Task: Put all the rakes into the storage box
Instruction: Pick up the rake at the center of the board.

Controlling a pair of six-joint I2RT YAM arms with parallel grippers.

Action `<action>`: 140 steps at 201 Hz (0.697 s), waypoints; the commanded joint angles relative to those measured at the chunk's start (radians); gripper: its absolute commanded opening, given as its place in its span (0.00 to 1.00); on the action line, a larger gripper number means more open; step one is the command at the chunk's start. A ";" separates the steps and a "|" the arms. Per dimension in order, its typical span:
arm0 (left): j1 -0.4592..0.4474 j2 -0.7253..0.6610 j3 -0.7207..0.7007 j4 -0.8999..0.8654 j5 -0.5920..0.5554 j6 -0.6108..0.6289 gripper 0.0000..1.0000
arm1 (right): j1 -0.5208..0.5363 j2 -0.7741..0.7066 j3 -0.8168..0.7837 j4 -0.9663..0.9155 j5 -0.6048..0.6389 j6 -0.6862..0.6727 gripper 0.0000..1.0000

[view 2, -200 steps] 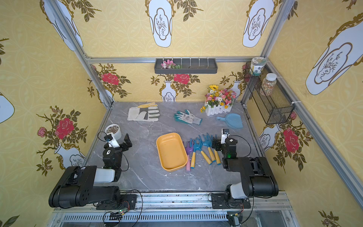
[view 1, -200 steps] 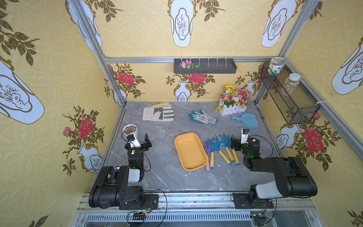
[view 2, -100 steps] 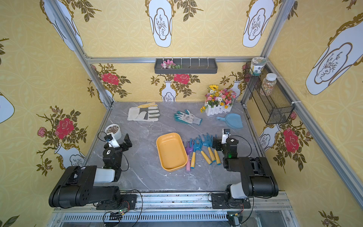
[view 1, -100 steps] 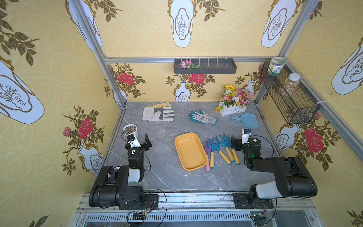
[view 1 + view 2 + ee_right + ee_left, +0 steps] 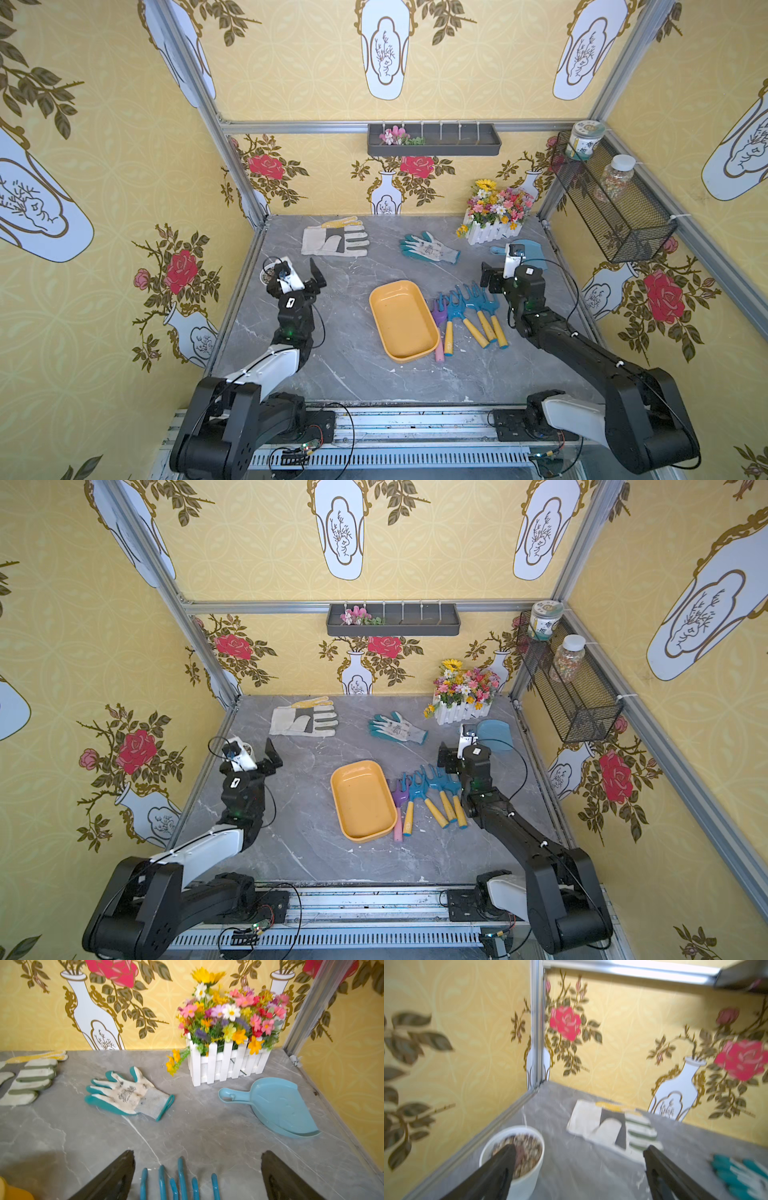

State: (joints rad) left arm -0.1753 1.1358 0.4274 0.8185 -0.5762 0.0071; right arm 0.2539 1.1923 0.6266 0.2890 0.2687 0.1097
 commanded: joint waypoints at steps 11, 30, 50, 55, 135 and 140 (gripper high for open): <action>-0.007 0.007 0.401 -0.719 0.164 -0.101 1.00 | 0.197 0.051 0.217 -0.610 0.205 0.251 0.97; -0.008 0.009 0.539 -0.829 0.250 -0.220 1.00 | 0.309 0.064 0.269 -0.752 0.218 0.350 0.93; -0.007 -0.038 0.479 -0.730 0.295 -0.421 1.00 | 0.429 0.047 0.283 -0.854 0.304 0.453 0.63; -0.007 -0.049 0.457 -0.733 0.266 -0.502 1.00 | 0.439 0.046 0.285 -0.872 0.288 0.473 0.60; -0.290 0.040 0.400 -0.861 -0.022 -0.738 1.00 | 0.512 0.138 0.145 -0.880 -0.059 0.621 0.50; -0.327 0.051 0.408 -0.875 -0.069 -0.736 1.00 | 0.512 0.142 0.138 -0.866 -0.076 0.622 0.50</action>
State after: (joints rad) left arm -0.3950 1.1545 0.8326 0.0235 -0.4015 -0.6689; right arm 0.7570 1.3167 0.7891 -0.6121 0.3176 0.6842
